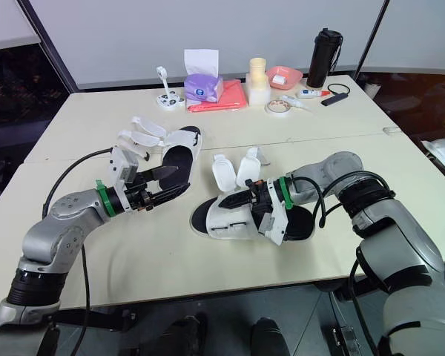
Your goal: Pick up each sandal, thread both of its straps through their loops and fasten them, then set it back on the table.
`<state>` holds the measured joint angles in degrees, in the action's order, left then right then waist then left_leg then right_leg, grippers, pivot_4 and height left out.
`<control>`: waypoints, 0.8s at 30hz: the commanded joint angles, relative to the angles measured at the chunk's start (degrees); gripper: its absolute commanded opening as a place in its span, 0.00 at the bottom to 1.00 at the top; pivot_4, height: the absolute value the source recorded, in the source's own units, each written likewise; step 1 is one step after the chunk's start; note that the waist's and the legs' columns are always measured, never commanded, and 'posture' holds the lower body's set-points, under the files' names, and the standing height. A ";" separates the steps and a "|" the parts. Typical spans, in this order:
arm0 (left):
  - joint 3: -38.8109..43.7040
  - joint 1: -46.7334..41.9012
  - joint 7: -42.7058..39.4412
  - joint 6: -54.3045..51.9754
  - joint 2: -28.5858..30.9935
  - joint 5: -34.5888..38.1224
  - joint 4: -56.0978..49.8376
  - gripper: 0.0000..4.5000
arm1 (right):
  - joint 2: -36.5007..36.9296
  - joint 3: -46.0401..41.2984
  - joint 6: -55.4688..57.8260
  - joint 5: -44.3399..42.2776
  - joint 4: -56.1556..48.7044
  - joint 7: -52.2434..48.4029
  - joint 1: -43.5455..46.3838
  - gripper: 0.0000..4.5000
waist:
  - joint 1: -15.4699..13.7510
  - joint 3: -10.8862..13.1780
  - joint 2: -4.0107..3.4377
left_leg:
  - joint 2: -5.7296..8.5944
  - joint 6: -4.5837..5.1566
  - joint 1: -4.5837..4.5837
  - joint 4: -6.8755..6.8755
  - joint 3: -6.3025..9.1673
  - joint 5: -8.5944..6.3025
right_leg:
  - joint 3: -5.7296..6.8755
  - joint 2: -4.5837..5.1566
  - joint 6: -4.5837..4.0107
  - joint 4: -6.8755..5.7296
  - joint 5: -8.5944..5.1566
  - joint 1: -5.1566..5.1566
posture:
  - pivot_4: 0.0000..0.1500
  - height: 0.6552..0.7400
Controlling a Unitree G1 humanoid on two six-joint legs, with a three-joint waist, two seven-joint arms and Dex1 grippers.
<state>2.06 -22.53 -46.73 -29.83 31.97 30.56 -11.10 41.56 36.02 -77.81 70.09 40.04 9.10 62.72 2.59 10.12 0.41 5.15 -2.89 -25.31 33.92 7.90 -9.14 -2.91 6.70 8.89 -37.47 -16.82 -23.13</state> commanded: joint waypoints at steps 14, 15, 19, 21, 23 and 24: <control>-9.67 -6.71 -15.49 9.37 2.41 -8.01 10.90 0.74 | 20.67 -2.83 28.41 -61.52 -29.49 -46.79 -18.76 0.99 | 0.08 0.00 -0.01 | -0.03 0.40 0.15 0.08 0.04 -0.22 | 0.04 0.02 0.01 0.09 0.00 0.33 | 1.00 0.93; -10.69 -7.52 -16.49 11.49 2.31 -9.53 12.59 0.74 | 22.03 -4.20 33.02 -65.24 -33.34 -49.38 -20.71 0.99 | 0.13 0.00 -0.02 | -0.04 0.43 0.17 0.08 0.05 -0.23 | 0.04 0.01 0.01 0.09 0.00 0.34 | 1.00 0.93; -14.12 -9.95 -21.61 19.94 2.23 -14.25 19.40 0.55 | 24.29 -11.50 50.45 -74.03 -46.75 -52.90 -27.92 1.00 | -0.08 -0.02 -0.05 | -0.08 0.49 0.23 0.09 0.06 -0.27 | -0.01 0.02 0.01 0.07 0.00 0.35 | 1.00 0.93; -14.31 -10.86 -23.12 21.69 1.68 -14.73 21.84 0.32 | 23.40 -15.10 56.74 -75.50 -51.62 -52.77 -30.86 1.00 | -0.28 -0.02 -0.05 | -0.07 0.49 0.23 0.13 0.07 -0.27 | 0.00 0.02 0.00 0.08 0.00 0.38 | 1.00 0.93; -14.20 -11.62 -24.07 22.69 1.14 -15.03 23.82 0.08 | 22.59 -17.73 61.20 -75.65 -55.32 -53.31 -33.20 1.00 | -0.43 -0.02 -0.04 | -0.07 0.51 0.23 0.20 0.08 -0.28 | 0.00 0.04 0.01 0.08 0.00 0.40 | 1.00 0.93; -14.11 -11.98 -24.43 23.16 0.88 -15.27 24.81 0.01 | 22.15 -18.88 62.85 -75.36 -56.70 -53.50 -34.17 1.00 | -0.57 -0.02 -0.04 | -0.06 0.52 0.22 0.21 0.08 -0.29 | 0.01 0.04 0.01 0.08 0.00 0.40 | 1.00 0.93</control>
<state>-12.68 -32.76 -70.24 -8.51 33.02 15.50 13.21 64.30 20.55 -18.08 -4.05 -13.22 -44.09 29.07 2.02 10.10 0.36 5.09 -2.37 -25.08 34.15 7.97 -9.42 -2.89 6.75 8.90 -37.38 -16.83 -22.70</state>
